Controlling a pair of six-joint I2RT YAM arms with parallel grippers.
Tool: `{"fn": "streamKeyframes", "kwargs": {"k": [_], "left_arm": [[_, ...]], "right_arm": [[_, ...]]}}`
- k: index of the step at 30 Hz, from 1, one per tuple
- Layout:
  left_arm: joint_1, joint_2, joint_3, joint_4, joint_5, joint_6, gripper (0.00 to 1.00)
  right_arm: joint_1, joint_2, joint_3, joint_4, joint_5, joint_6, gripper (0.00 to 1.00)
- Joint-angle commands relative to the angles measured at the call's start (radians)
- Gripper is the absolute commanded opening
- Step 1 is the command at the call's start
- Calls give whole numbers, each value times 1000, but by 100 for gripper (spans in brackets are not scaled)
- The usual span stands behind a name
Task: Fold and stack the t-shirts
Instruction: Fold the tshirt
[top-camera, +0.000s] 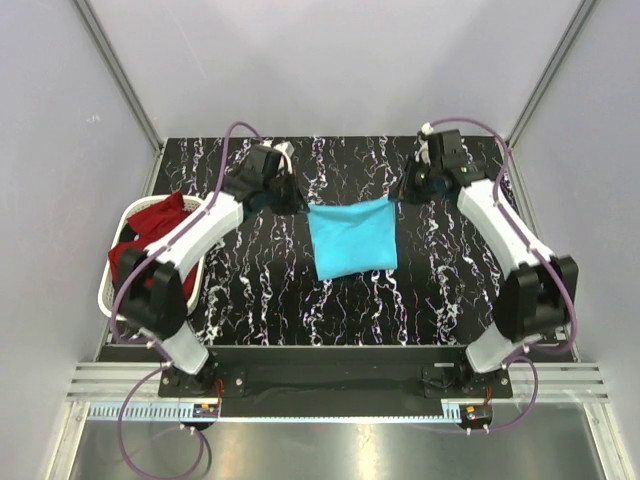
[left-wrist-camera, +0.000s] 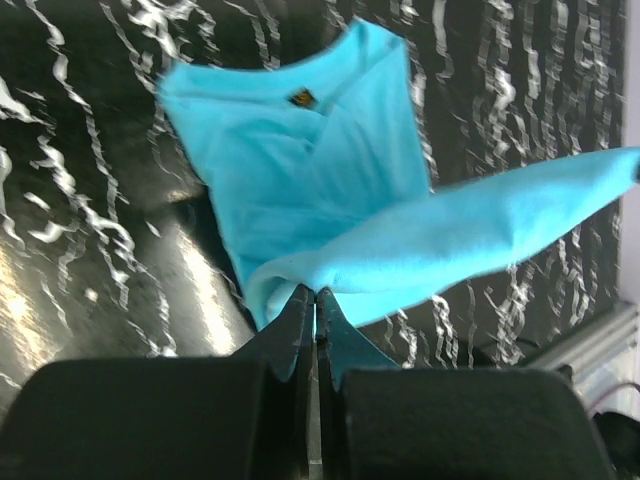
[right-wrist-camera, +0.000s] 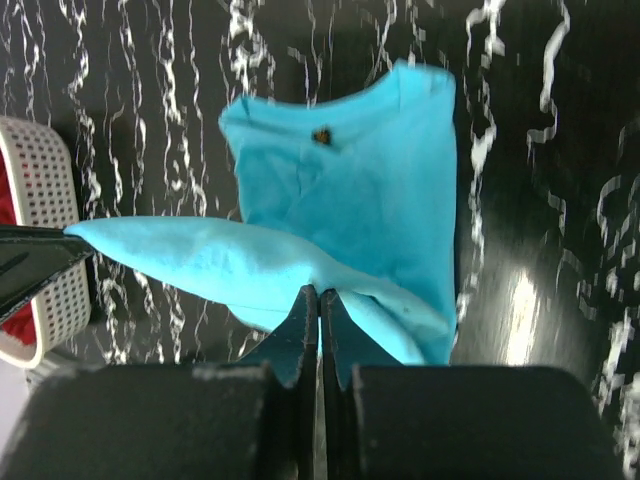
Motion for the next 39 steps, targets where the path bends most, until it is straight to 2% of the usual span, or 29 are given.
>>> {"fn": "streamKeyframes", "kwargs": {"k": [1, 11, 20, 23, 24, 26, 27, 28, 31, 34, 37, 39], "left_arm": [[39, 100, 96, 9, 95, 54, 0], [124, 377, 280, 65, 109, 35, 0], [168, 538, 371, 81, 112, 28, 0], [174, 585, 403, 84, 132, 42, 10], [175, 602, 412, 85, 135, 51, 14], [176, 610, 440, 87, 139, 82, 22], [179, 609, 446, 87, 142, 90, 22], [179, 604, 451, 85, 139, 91, 22], [188, 561, 455, 56, 104, 88, 23], [182, 475, 381, 44, 57, 84, 24], [146, 392, 295, 47, 93, 84, 24], [119, 336, 242, 58, 115, 84, 24]], "right_arm": [[-29, 115, 120, 50, -47, -75, 0], [-48, 507, 405, 79, -84, -103, 1], [-72, 704, 564, 79, -154, -97, 3], [-76, 738, 585, 78, -160, -92, 4], [-76, 742, 590, 79, -166, -92, 5], [-80, 735, 594, 76, -156, -84, 13], [-85, 726, 593, 76, -151, -80, 21], [-88, 713, 590, 67, -144, -74, 43], [-100, 660, 584, -8, -111, -57, 53], [-103, 551, 498, -63, -111, -72, 54], [-102, 442, 359, -86, -154, -80, 53], [-100, 391, 290, -83, -186, -80, 49]]}}
